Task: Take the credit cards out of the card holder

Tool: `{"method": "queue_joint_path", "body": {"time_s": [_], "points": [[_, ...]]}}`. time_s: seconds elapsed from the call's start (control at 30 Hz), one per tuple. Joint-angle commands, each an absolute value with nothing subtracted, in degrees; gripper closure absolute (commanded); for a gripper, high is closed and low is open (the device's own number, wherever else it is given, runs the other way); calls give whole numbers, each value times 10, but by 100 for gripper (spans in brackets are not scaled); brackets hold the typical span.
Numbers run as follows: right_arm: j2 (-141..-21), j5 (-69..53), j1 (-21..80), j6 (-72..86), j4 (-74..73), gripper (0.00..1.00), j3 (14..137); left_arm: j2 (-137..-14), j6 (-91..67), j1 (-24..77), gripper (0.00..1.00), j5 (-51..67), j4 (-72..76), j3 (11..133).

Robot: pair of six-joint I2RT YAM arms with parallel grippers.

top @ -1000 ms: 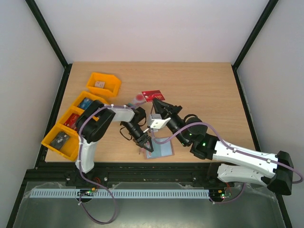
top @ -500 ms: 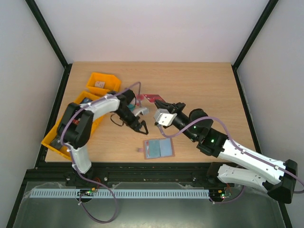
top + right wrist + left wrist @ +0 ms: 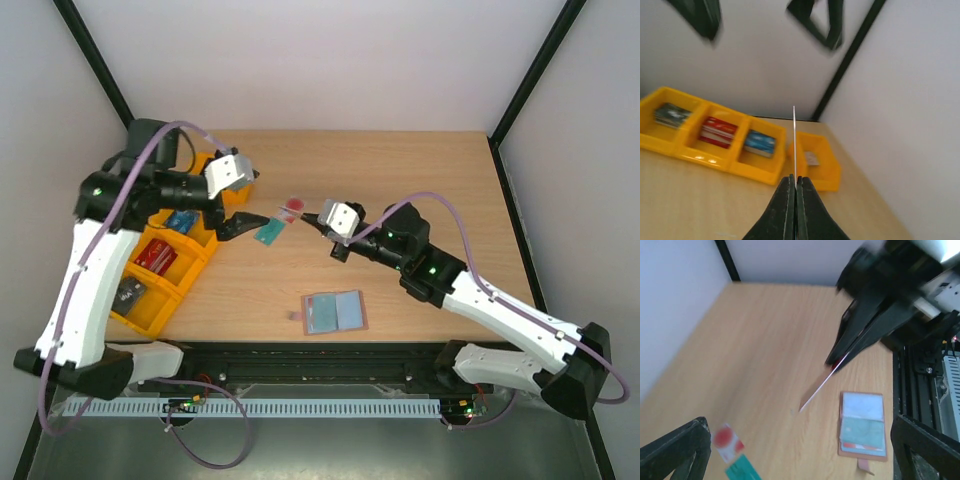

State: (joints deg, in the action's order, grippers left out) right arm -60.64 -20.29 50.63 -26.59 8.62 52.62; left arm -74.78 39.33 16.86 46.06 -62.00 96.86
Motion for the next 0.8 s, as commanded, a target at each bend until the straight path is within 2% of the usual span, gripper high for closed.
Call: {"method": "queue_joint_path", "body": {"time_s": [0.0,0.23,0.3,0.4,0.5,0.53,0.63,0.67,0.7,0.77], "points": [[-631,-304,504,-175,80,98,559,-743,467,181,3,460,-694,1010],[-654,-362,504,-166,82,98,575,-734,475,277,17,324,-684,969],[-655,-379,504,-173,78,98,576,-739,466,281,29,293,-664,966],[-657,-380,505,-182,66,98,580,-746,441,288,63,261,-633,962],[-654,-366,505,-187,66,98,577,-746,443,289,95,291,-642,962],[-653,-362,505,-187,67,98,577,-745,446,289,98,309,-648,964],[-639,-329,505,-159,114,96,555,-740,436,281,98,367,-662,975],[-631,-308,504,-140,145,81,540,-736,422,270,98,390,-653,975],[-620,-284,504,-111,181,61,518,-731,410,256,98,415,-646,977],[-601,-266,499,-55,264,32,473,-721,381,228,98,465,-630,988]]}}
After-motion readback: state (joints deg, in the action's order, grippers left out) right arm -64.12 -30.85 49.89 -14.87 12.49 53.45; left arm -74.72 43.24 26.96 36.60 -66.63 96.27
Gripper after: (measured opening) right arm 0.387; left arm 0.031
